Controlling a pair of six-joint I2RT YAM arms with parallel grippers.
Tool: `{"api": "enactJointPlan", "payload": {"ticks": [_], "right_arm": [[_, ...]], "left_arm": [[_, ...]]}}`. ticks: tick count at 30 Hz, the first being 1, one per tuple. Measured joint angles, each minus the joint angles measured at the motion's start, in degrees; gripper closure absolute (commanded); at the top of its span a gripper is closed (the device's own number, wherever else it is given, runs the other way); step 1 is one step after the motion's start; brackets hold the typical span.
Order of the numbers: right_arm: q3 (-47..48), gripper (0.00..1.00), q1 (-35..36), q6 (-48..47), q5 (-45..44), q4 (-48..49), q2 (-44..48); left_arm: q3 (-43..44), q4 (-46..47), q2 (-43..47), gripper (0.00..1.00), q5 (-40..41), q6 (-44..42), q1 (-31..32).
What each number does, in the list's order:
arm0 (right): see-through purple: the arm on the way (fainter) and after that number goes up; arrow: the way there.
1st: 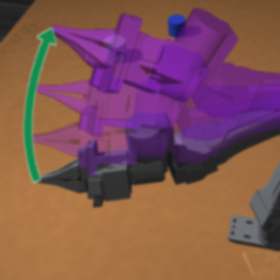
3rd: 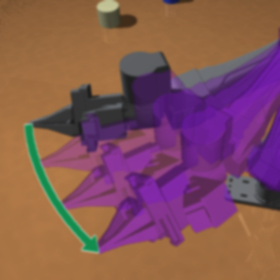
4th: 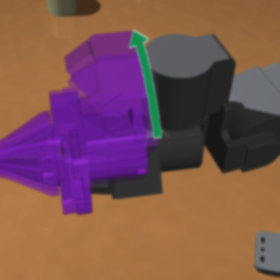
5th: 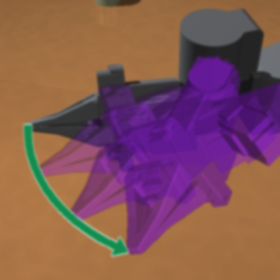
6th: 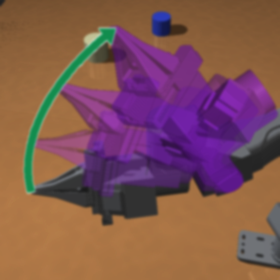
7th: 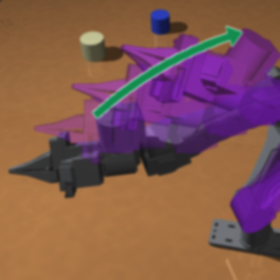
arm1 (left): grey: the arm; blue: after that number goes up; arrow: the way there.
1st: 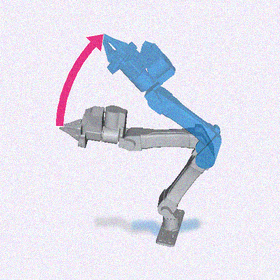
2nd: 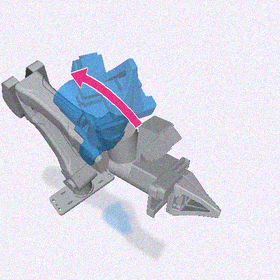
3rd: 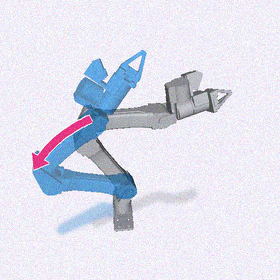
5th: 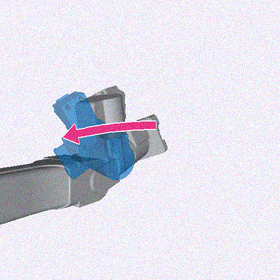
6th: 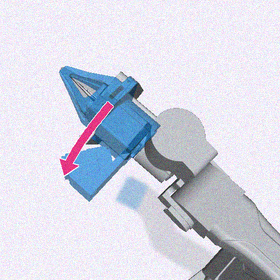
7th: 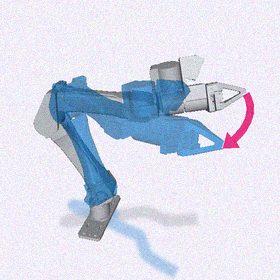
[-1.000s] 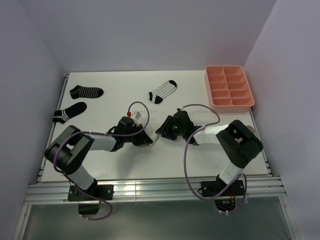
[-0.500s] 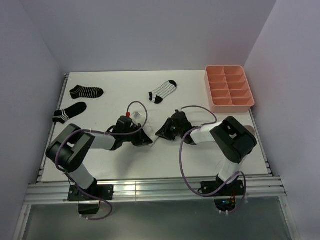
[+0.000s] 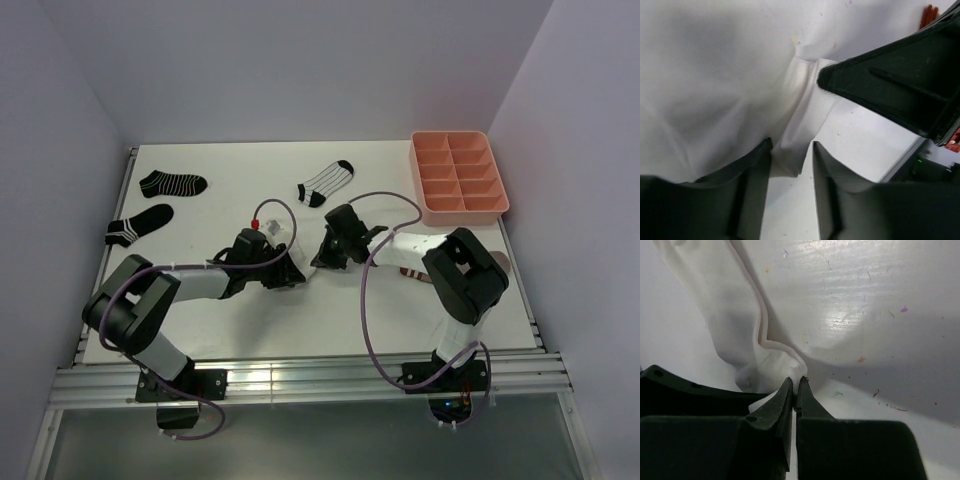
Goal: Roll the socks
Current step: Roll the sock at the center of the board.
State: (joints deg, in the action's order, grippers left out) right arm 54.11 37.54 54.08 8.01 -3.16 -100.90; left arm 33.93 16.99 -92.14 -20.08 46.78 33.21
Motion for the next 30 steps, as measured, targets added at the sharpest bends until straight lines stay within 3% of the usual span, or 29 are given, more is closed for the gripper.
{"api": "enactJointPlan", "payload": {"ticks": [3,9,14,30], "right_arm": [[4.5,1.0,0.1,-1.1,-1.4,-5.9,-1.2],[11.8,1.0,0.1,-2.9,-3.1,-15.4,-5.3],[15.8,1.0,0.1,-3.9,-3.8,-21.6,-7.7],[19.8,1.0,0.2,-5.9,-3.7,-27.7,-9.6]], "left_arm": [[0.8,-3.7,2.7,0.41,4.3,-2.4,1.2],[1.5,-10.8,8.3,0.38,17.0,-7.5,6.5],[1.5,-11.5,12.2,0.37,27.1,-13.3,13.3],[3.4,-2.4,5.5,0.37,35.2,-27.0,20.6]]}}
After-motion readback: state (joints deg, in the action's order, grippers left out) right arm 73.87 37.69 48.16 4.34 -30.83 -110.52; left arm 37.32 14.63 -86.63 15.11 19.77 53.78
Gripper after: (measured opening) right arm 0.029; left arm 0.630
